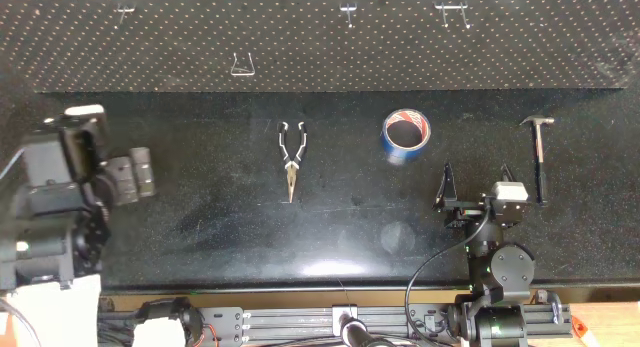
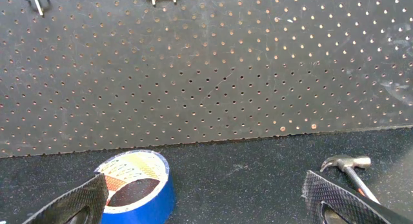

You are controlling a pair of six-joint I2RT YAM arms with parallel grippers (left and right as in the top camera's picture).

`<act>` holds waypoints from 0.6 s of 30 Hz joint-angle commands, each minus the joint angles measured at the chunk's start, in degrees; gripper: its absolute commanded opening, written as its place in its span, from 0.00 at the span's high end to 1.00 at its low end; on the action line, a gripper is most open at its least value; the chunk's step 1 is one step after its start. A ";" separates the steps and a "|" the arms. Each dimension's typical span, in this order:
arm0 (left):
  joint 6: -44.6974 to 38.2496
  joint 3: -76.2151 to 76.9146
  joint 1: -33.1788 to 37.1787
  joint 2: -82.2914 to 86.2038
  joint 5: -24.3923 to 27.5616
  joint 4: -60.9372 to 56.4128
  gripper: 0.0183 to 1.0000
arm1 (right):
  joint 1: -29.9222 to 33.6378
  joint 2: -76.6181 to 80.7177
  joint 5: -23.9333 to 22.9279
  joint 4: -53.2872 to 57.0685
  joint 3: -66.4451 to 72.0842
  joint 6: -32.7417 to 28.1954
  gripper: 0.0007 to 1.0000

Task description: Place Tools Onto Pegboard

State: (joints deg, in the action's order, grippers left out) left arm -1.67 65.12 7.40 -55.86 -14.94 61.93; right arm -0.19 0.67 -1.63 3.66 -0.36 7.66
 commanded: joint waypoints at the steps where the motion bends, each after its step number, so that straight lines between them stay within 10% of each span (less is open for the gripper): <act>1: -15.28 1.60 15.02 0.15 9.29 3.67 0.01 | -0.39 -0.61 -0.94 0.31 0.13 -0.42 0.02; 10: -33.51 1.60 41.94 -6.03 20.31 5.53 0.01 | -0.39 -0.61 -0.94 0.28 0.13 -0.42 0.02; 18: -39.32 1.60 49.11 -11.06 25.55 5.40 0.01 | -0.39 -0.61 -0.94 0.31 0.13 -0.42 0.02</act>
State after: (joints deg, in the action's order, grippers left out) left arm -38.00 65.47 56.03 -65.34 6.44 67.33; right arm -0.19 0.67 -1.63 3.66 -0.38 7.66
